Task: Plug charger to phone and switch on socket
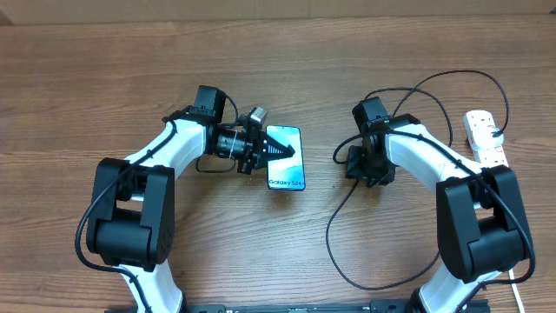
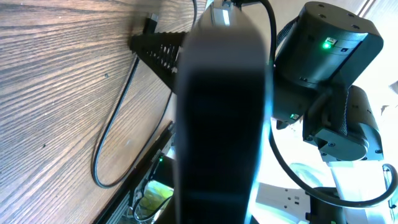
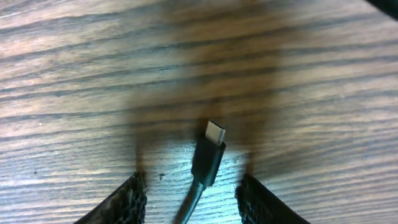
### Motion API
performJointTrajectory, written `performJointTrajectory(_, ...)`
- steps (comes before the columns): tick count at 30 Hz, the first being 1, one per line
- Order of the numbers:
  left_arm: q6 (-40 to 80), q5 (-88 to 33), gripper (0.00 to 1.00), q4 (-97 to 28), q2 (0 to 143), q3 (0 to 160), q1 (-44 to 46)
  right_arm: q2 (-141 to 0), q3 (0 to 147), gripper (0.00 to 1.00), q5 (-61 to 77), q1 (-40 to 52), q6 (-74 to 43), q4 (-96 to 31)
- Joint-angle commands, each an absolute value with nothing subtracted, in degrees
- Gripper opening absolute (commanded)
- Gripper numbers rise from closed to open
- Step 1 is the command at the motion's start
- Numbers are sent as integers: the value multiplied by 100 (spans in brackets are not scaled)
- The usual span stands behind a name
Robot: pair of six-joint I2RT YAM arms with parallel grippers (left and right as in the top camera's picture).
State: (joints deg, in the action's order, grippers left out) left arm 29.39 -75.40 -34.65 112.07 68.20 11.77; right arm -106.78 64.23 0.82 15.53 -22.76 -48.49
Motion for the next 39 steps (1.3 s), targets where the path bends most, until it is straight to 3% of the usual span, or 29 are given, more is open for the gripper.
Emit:
performJointTrajectory(1, 2788, -7714, 4, -3463, 11059, 6862, 1160, -10849, 6335, 40, 8, 1535, -2252, -4718)
performJointTrajectory(8, 2788, -7717, 4, -3468, 11059, 6862, 1160, -10849, 6335, 29, -123, 1535, -2569, -4678)
performJointTrajectory(16, 2788, -7714, 4, -3465, 11059, 6862, 1160, -10849, 6335, 27, -126, 1535, -2720, -4958)
performJointTrajectory(26, 2783, -7749, 4, -3468, 11059, 6862, 1160, -10849, 6335, 11, -119, 1535, -2851, -4897)
performJointTrajectory(29, 2788, -7690, 4, -3468, 11059, 6860, 1157, -10847, 6340, 11, -27, 1535, -2851, -4952)
performJointTrajectory(31, 2867, -7690, 4, -3437, 11059, 6862, 1151, -10847, 6340, 4, 67, 1535, -2845, -4958)
performJointTrajectory(39, 2112, -8350, 4, -3124, 11056, 6862, 1138, -10757, 6506, 4, 816, 1378, -1959, -4617)
